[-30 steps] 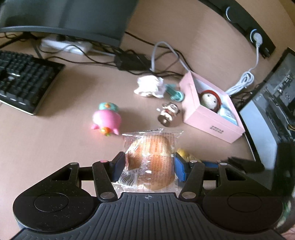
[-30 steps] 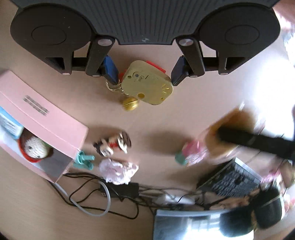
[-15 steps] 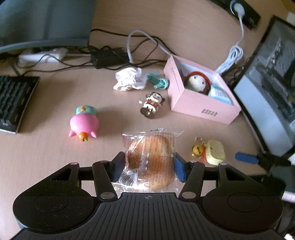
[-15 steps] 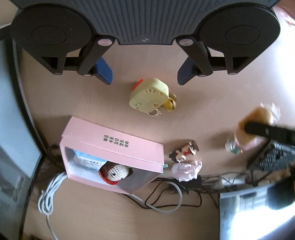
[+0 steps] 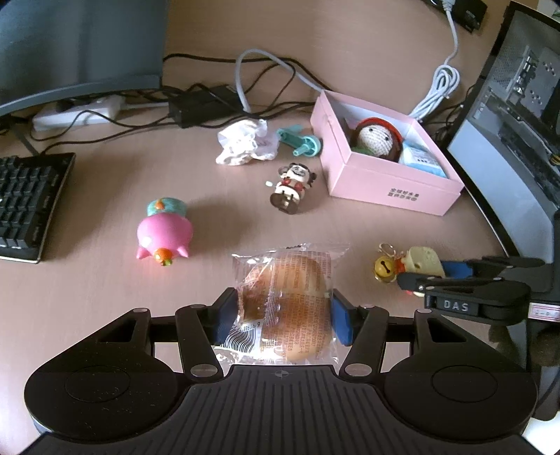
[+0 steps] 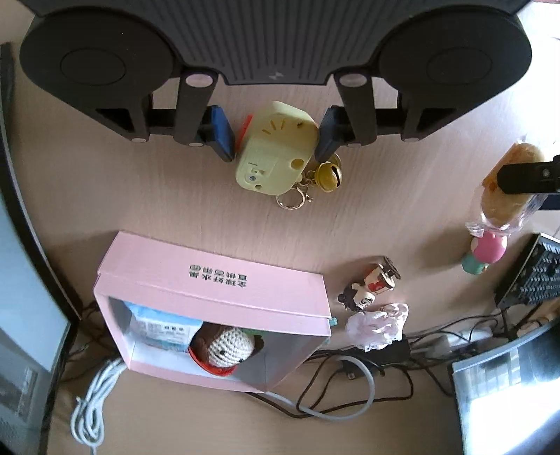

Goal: Organize objects
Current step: 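Lift the bread roll with the left gripper while the right gripper grasps the yellow cube keychain, then lower the yellow keychain into the pink box with the right gripper while the left carries the roll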

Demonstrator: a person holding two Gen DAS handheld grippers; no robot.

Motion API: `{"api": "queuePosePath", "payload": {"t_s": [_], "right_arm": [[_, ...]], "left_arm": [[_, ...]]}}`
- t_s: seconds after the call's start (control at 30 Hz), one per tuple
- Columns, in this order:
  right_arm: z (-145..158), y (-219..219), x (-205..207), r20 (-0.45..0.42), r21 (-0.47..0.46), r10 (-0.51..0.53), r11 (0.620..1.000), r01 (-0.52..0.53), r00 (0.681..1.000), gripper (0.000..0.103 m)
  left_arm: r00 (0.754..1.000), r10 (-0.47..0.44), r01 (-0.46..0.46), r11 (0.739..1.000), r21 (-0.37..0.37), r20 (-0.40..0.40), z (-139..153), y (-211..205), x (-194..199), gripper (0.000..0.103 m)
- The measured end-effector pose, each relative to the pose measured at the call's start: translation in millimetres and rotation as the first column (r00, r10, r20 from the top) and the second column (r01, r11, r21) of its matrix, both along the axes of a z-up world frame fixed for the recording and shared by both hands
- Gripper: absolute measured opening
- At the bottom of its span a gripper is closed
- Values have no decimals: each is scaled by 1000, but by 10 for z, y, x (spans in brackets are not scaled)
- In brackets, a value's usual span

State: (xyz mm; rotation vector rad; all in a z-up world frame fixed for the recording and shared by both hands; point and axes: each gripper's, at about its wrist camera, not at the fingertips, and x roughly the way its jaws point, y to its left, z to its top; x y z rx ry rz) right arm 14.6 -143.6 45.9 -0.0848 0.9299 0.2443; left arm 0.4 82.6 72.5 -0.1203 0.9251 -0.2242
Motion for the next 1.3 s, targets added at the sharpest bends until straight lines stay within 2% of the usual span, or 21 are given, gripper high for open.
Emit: {"api": "queuePosePath", "payload": {"t_s": [0.13,0.23,0.4,0.5,0.67,0.77,0.87,0.93,0.97,1.1,1.23,1.27,1.3], "right_arm": [[251,-66,-115,47,12,14,1000,-15,999,49],[559,-194,-240,119,40,2,999,-6,993,48],[1000,-457,-449,242,63,-57,997,43,969,48],[1128,-606,-530,274,80,-100,993,81,957,48],[1126,-742,-635,289,96,-127,990,103,949,48],[1047,-788,-608,272,109,-137,988,111,952,48],[955,-846,-594,248,119,-147,986,121,958,48],[898,-882,-579,235,119,-150,985,124,960,48],[869,-909,-575,232,116,-149,985,125,961,48],[790,-1008,-546,225,102,-159,985,139,961,48],[803,-1074,-457,227,91,-175,983,158,958,46],[830,-1085,-427,231,91,-175,983,158,957,37],[863,-1086,-384,236,90,-173,984,156,956,34]], "left_arm": [[999,-36,35,999,-39,-18,-55,-65,48,60],[998,-69,68,995,-75,-11,-58,-138,110,60],[991,-115,122,984,-130,63,90,-361,377,60],[986,-128,143,979,-148,105,212,-522,644,60],[963,-145,177,976,-124,228,513,-824,1392,60],[956,-108,149,980,-132,273,537,-1042,1956,61],[966,-85,119,985,-129,244,325,-1270,2495,61],[978,-71,87,993,-74,197,128,-1408,2739,62],[980,-73,82,996,-42,187,30,-1468,2811,69],[986,-87,83,996,36,141,-86,-1624,2814,72],[985,-109,106,994,27,132,38,-1601,2636,71],[983,-114,112,994,18,143,49,-1563,2571,71],[981,-107,108,994,1,163,64,-1516,2512,72]]}}
